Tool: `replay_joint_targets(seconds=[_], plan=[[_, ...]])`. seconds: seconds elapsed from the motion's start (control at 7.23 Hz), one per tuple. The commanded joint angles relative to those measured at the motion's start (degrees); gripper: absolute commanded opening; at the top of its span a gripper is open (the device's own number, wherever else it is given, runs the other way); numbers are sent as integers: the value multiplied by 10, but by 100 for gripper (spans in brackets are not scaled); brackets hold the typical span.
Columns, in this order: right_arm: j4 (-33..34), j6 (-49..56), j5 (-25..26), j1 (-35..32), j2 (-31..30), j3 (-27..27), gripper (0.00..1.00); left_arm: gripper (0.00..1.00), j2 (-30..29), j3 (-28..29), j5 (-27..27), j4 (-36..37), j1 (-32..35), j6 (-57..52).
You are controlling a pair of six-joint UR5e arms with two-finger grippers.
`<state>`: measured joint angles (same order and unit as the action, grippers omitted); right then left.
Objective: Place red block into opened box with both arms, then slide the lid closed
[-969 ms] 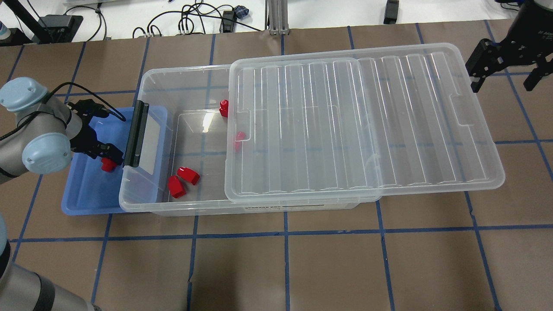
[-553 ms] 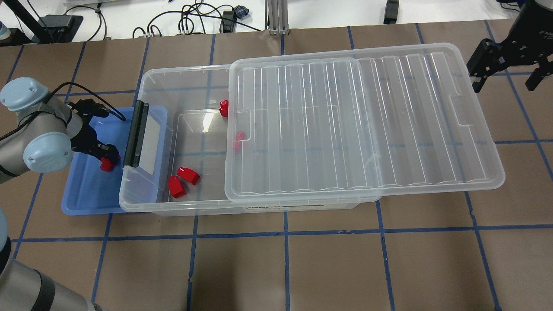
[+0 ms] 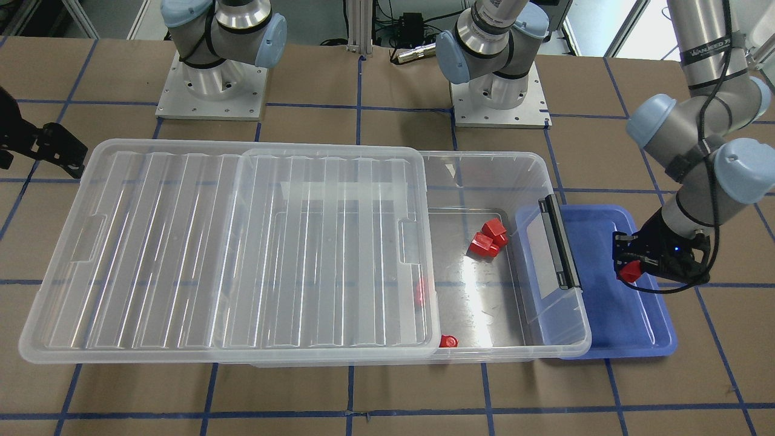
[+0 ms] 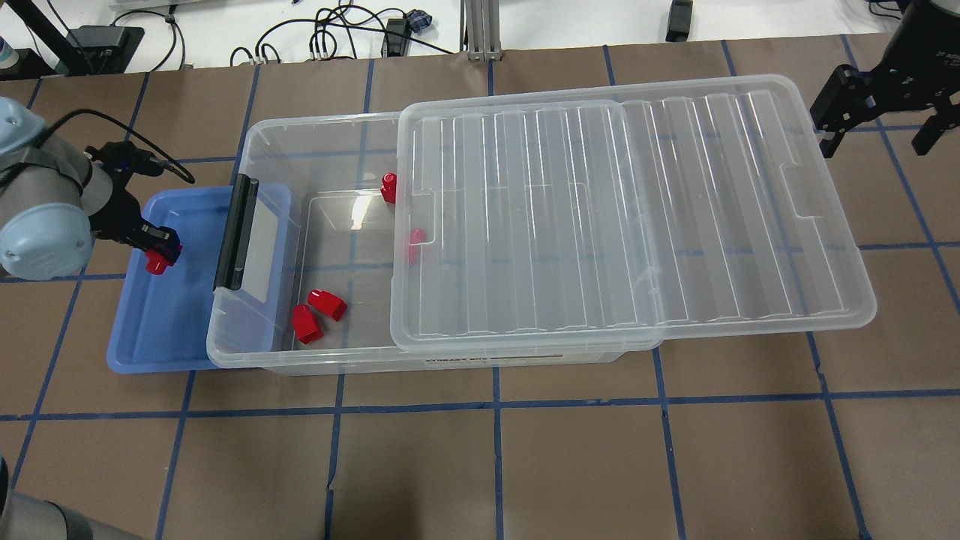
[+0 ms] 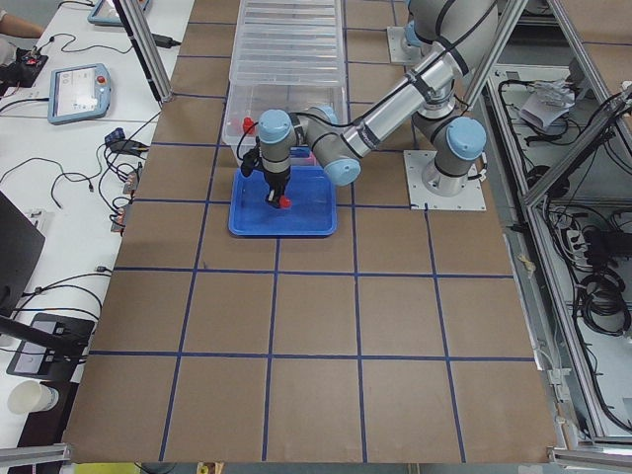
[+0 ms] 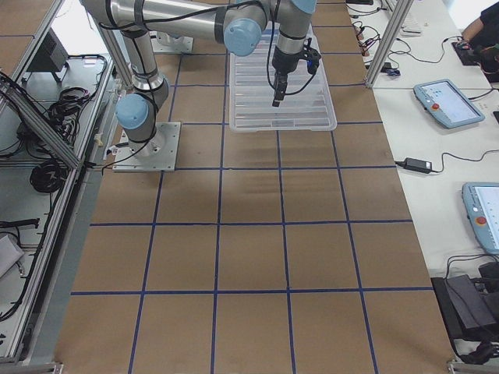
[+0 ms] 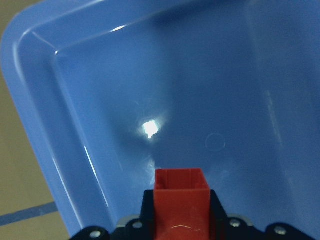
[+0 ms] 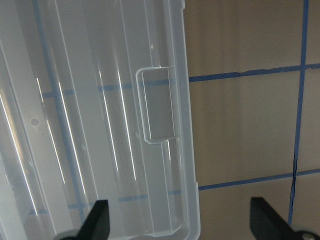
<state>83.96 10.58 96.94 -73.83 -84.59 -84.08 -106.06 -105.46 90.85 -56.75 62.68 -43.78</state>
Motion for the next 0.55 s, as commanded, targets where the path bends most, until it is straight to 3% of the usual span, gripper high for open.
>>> replay_joint_targets(seconds=[0.0, 0.42], plan=[[1, 4, 3, 1, 0, 0, 100, 1, 47, 102, -8, -176, 18, 65], [1, -1, 2, 1, 0, 0, 100, 1, 92, 106, -10, -203, 147, 235]])
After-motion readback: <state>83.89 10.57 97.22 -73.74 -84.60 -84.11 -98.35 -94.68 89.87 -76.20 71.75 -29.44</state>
